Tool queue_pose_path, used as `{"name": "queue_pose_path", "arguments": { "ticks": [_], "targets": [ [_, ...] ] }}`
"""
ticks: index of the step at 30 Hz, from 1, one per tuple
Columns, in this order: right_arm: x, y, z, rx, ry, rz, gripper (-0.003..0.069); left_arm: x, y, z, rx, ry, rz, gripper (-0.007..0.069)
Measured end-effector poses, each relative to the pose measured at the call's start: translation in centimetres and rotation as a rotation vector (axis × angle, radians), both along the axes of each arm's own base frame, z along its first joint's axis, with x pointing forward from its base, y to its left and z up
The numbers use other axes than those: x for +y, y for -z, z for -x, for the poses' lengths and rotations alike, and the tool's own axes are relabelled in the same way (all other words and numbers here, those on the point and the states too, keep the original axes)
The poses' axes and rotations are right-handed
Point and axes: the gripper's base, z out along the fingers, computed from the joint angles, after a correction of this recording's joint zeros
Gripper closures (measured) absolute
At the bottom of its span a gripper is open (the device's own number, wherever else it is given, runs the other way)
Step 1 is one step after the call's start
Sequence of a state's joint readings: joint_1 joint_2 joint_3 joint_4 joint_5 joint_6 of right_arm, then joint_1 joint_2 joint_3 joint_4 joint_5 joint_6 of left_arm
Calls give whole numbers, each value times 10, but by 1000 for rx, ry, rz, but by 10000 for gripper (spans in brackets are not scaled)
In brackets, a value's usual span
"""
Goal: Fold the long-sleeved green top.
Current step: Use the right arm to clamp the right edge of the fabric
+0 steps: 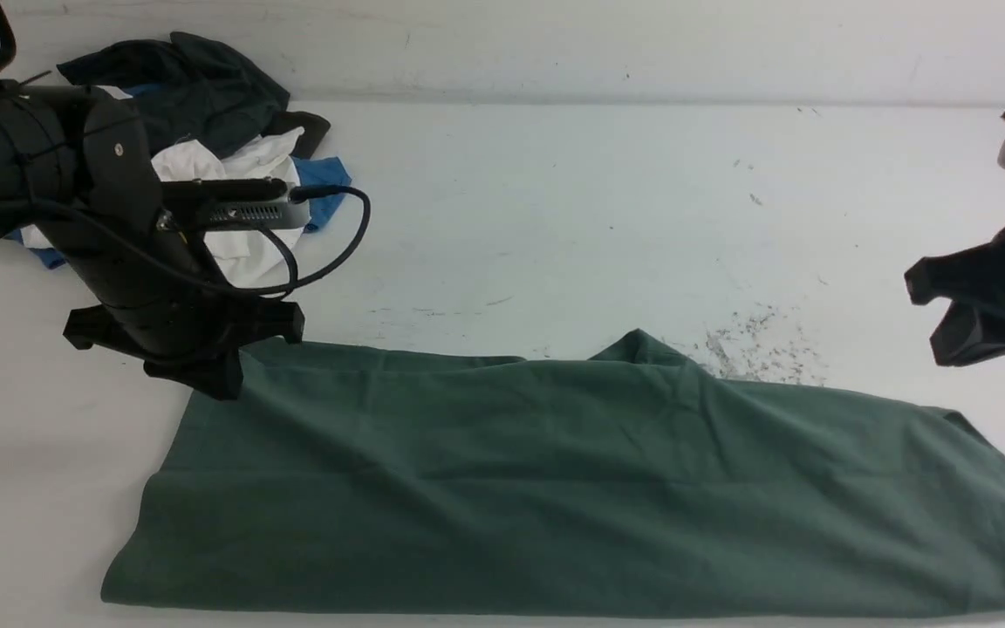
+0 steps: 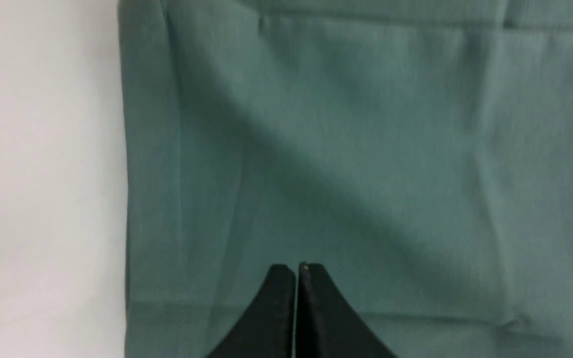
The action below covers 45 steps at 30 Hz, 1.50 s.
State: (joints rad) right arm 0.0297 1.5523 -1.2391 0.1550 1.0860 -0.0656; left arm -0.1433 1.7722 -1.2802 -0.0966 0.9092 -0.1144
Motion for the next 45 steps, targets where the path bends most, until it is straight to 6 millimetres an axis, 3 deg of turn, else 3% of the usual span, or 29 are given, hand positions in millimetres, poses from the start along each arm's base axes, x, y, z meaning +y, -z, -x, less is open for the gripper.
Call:
{"name": "queue_pose_path", "arguments": {
  "ticks": [6, 10, 15, 16, 20, 22, 23, 27, 34, 37, 40, 42, 44, 45],
  "targets": [
    [-8, 2, 2, 32, 10, 82, 604, 0, 15, -2, 73, 6, -14, 629],
    [-38, 17, 1, 134, 103, 103, 542, 1, 26, 3, 111, 21, -32, 629],
    [-74, 37, 0, 246, 232, 66, 398, 4, 47, 15, 142, 20, -44, 629],
    [-78, 44, -1, 269, 251, 43, 330, 5, 55, 19, 153, 14, -44, 629],
    [-77, 61, -8, 321, 252, 8, 141, 5, 65, 25, 164, 4, -44, 629],
    [-76, 68, -10, 340, 255, -4, 95, 5, 66, 25, 163, 2, -42, 629],
    [-77, 77, -13, 363, 254, -6, 38, 5, 66, 24, 161, 1, -41, 629],
    [-79, 101, -20, 410, 253, 1, -25, 5, 66, 24, 157, 0, -41, 629],
    [-79, 136, -27, 484, 158, 27, -26, 5, 66, 24, 156, 0, -40, 629],
    [-77, 138, -28, 489, 122, 40, 14, 5, 66, 24, 156, 0, -40, 629],
    [-74, 138, -29, 488, 105, 40, 116, 5, 66, 24, 156, 2, -40, 629],
    [-71, 138, -30, 486, 100, 27, 251, 5, 66, 24, 156, 6, -41, 629],
    [-70, 138, -30, 485, 90, 14, 452, 5, 66, 24, 156, 5, -39, 629],
    [-69, 138, -31, 484, 91, 12, 471, 5, 66, 24, 156, 5, -39, 629]
  ]
}}
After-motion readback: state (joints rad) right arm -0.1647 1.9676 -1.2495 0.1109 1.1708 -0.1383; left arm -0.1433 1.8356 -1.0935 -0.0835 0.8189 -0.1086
